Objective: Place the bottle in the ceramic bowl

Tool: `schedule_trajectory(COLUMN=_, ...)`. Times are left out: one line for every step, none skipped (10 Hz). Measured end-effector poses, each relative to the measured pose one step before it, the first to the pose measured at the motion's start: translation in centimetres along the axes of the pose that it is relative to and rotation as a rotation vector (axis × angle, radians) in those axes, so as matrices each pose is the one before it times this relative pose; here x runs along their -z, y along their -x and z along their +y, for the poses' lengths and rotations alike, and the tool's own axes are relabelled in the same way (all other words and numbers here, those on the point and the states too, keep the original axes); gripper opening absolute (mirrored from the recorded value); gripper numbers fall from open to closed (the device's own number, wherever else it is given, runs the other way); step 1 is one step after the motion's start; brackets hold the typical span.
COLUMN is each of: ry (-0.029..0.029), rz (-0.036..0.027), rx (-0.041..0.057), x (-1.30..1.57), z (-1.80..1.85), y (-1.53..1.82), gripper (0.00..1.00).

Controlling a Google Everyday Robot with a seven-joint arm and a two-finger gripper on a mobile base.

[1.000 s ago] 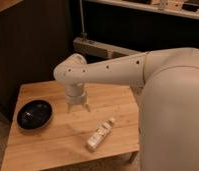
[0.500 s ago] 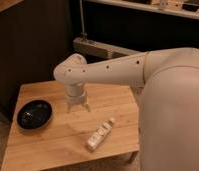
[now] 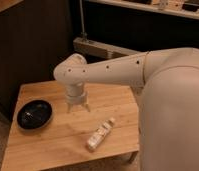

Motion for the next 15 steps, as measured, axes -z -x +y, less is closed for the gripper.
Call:
schedule_trajectory(ry=0.00738, rz=-0.00406, rx=-0.01271, x=-0.09, z=-0.105, y=0.056, gripper=0.65)
schedule_trajectory(ry=0.00457, rz=-0.00324, rx=-0.05236, x=-0.282, z=-0.902, y=0.291, gripper=0.65)
schedule_trajectory(ry=0.00132, rz=0.00185, rx=-0.08014, x=-0.389, z=-2.11, y=0.607, gripper=0.65)
schedule_trajectory(ry=0.00249, rz=0.0045, rx=-0.04871, x=-0.265, z=-1.478, y=0.351, gripper=0.65)
schedule_trajectory(ry=-0.0001, rz=0.00965, rx=-0.06434, x=-0.411, z=-2.248, y=0.414, gripper=0.65)
schedule_trajectory(ry=-0.00188, rz=0.01746, rx=-0.07972, x=-0.62, z=-2.839, y=0.519, gripper=0.65)
schedule_trajectory(ry=-0.00336, rz=0.02409, rx=-0.07504, x=-0.835, z=-2.381, y=0.596, gripper=0.65)
schedule_trajectory(ry=-0.00144, rz=0.02353, rx=-0.0493, x=-0.754, z=-1.317, y=0.414, gripper=0.65)
schedule_trajectory(ry=0.00126, rz=0.04946, rx=-0.08179, x=-1.453, z=-1.739, y=0.709, gripper=0.65)
schedule_trajectory(ry=0.01191, rz=0.04647, rx=-0.06183, x=-0.843, z=-1.005, y=0.494, gripper=0.65)
schedule_trajectory(ry=0.03082, rz=0.06094, rx=-0.05125, x=-0.756, z=-0.906, y=0.512, gripper=0.65)
schedule_trajectory(ry=0.06623, rz=0.0747, rx=-0.02902, x=-0.943, z=-0.569, y=0.444, gripper=0.65)
schedule_trajectory(ry=0.07397, rz=0.09001, rx=-0.03015, x=-0.913, z=-0.918, y=0.565, gripper=0.65)
schedule_trajectory(ry=0.03687, rz=0.04736, rx=-0.01178, x=-0.56, z=-0.308, y=-0.02, gripper=0.65)
schedule_trajectory(ry=0.01722, rz=0.02949, rx=-0.00965, x=-0.572, z=-0.373, y=-0.092, gripper=0.65)
